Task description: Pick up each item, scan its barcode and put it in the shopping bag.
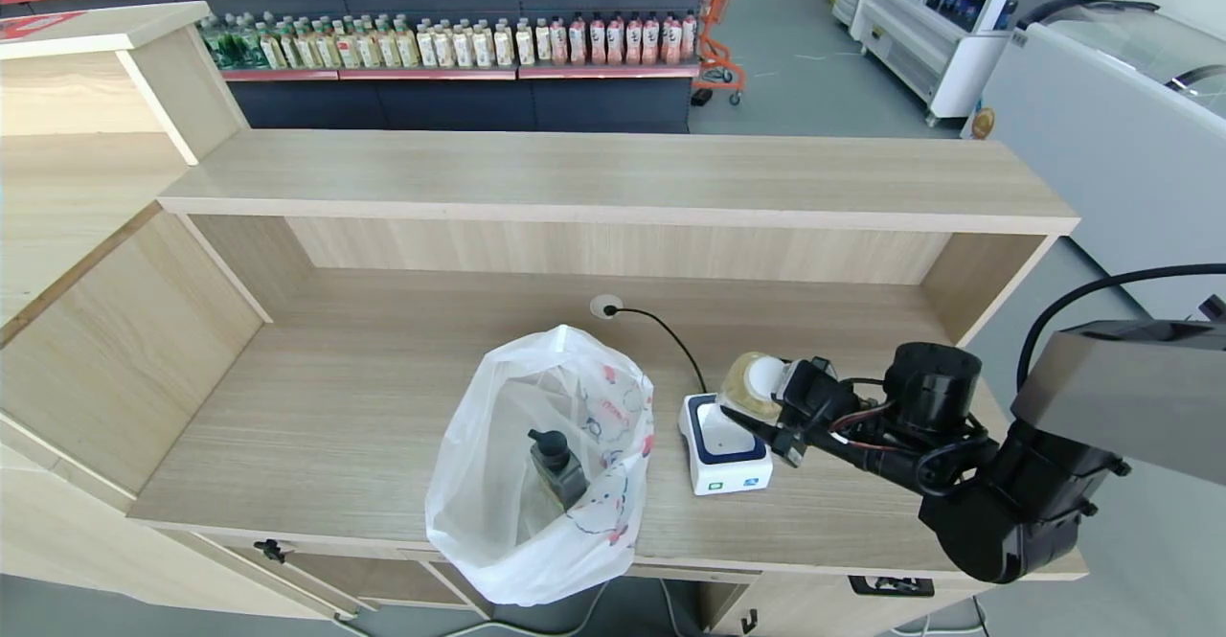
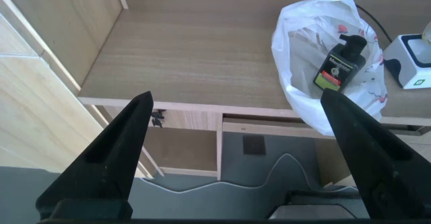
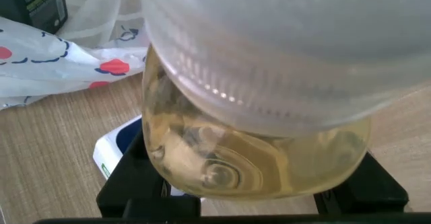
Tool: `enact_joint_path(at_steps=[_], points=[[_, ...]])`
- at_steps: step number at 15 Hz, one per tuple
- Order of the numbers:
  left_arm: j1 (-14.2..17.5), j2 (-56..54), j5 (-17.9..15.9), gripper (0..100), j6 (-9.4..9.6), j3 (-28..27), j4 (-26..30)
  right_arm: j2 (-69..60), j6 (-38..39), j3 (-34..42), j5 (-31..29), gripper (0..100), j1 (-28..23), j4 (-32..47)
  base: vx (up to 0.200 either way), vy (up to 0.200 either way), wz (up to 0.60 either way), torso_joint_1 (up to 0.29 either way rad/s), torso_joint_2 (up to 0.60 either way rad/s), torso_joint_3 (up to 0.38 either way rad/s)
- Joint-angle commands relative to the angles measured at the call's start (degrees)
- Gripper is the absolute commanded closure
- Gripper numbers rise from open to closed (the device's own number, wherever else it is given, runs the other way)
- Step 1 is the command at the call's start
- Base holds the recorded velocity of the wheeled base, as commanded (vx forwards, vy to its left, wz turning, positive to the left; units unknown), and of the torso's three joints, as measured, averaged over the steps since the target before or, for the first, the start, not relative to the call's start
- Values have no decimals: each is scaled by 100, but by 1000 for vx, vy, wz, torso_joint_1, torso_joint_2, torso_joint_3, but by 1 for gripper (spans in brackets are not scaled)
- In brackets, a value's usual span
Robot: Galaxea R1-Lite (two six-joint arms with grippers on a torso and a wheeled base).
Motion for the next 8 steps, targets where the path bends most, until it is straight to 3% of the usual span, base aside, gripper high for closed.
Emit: enact_joint_path(at_steps=[1,8], points=[[0,-2,0,0,-1,0,0,93,-69,-53,104,100,-1,16,0,0,0,0,0,0],[0,-2,0,0,-1,0,0,242,-271,-246,385,100,-62,24,0,0,0,0,0,0]])
